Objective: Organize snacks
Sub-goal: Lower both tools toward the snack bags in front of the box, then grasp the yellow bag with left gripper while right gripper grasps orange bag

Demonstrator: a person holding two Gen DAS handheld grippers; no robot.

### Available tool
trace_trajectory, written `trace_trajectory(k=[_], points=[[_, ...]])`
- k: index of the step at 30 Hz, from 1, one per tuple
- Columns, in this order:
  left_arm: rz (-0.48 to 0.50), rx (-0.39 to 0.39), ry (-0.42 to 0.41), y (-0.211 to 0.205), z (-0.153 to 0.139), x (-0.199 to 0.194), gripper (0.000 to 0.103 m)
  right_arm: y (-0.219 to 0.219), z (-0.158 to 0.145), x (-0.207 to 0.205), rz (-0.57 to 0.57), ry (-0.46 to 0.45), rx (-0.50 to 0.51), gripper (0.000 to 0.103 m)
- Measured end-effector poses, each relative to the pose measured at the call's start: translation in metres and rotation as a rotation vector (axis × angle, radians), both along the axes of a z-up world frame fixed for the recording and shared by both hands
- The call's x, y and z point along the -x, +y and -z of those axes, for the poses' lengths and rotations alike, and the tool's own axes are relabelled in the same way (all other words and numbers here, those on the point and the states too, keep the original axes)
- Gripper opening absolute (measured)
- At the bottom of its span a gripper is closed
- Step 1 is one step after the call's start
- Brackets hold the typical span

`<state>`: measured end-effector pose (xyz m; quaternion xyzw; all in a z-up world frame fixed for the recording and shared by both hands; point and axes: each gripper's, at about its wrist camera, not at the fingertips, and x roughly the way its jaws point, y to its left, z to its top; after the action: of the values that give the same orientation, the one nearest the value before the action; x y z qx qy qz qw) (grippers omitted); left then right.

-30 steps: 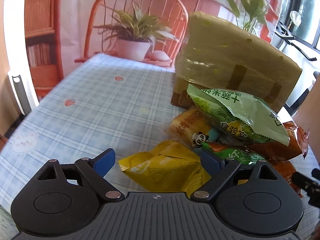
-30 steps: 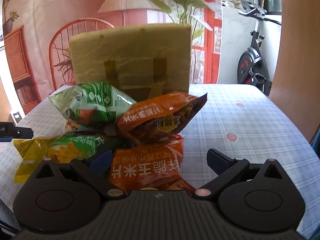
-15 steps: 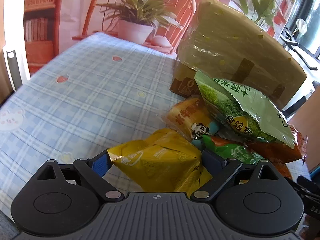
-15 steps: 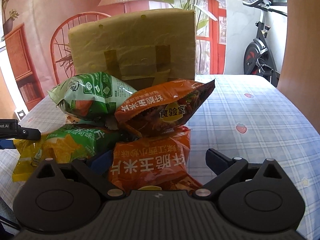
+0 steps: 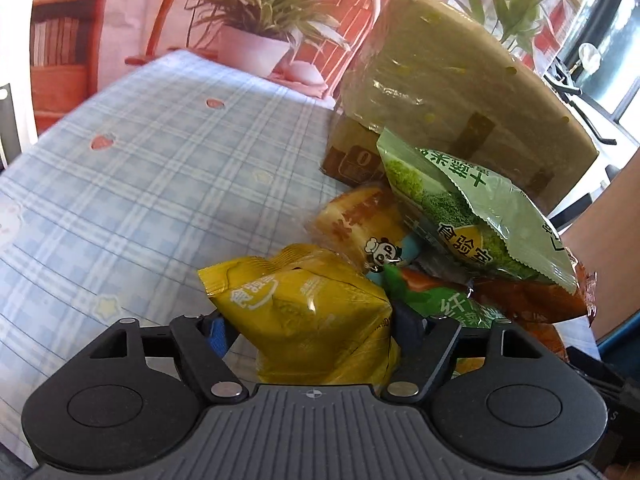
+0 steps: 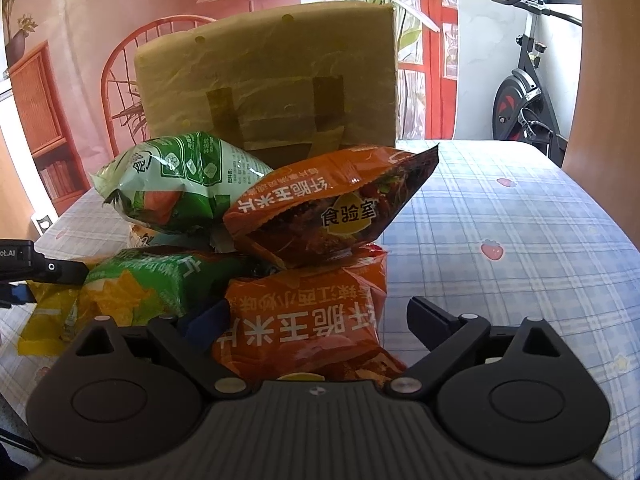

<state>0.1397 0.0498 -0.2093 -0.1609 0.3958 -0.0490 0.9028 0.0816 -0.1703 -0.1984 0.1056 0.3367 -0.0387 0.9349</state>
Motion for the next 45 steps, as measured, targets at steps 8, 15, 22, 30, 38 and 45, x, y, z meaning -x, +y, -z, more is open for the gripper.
trace_trajectory(k=[8,15,22,30,38,45], points=[[-0.019,-0.057,-0.054,0.008,-0.012,0.006,0.074,0.010,0.005,-0.017,-0.041,0.015,0.009,0.096],[-0.045,-0.069,-0.053,0.013,-0.013,0.008,0.074,0.018,0.014,-0.024,-0.036,0.056,0.068,0.096],[-0.048,-0.072,-0.074,0.012,-0.016,0.012,0.074,0.012,0.018,-0.016,-0.010,0.079,0.038,0.095],[-0.065,-0.054,-0.070,0.016,-0.016,0.016,0.074,0.008,0.013,0.000,-0.007,0.103,0.073,0.082],[-0.064,-0.030,-0.088,0.018,-0.020,0.025,0.074,0.000,0.008,0.017,0.022,0.114,0.065,0.075],[-0.078,-0.002,-0.097,0.024,-0.021,0.034,0.074,-0.013,0.003,0.029,0.111,0.116,0.105,0.075]])
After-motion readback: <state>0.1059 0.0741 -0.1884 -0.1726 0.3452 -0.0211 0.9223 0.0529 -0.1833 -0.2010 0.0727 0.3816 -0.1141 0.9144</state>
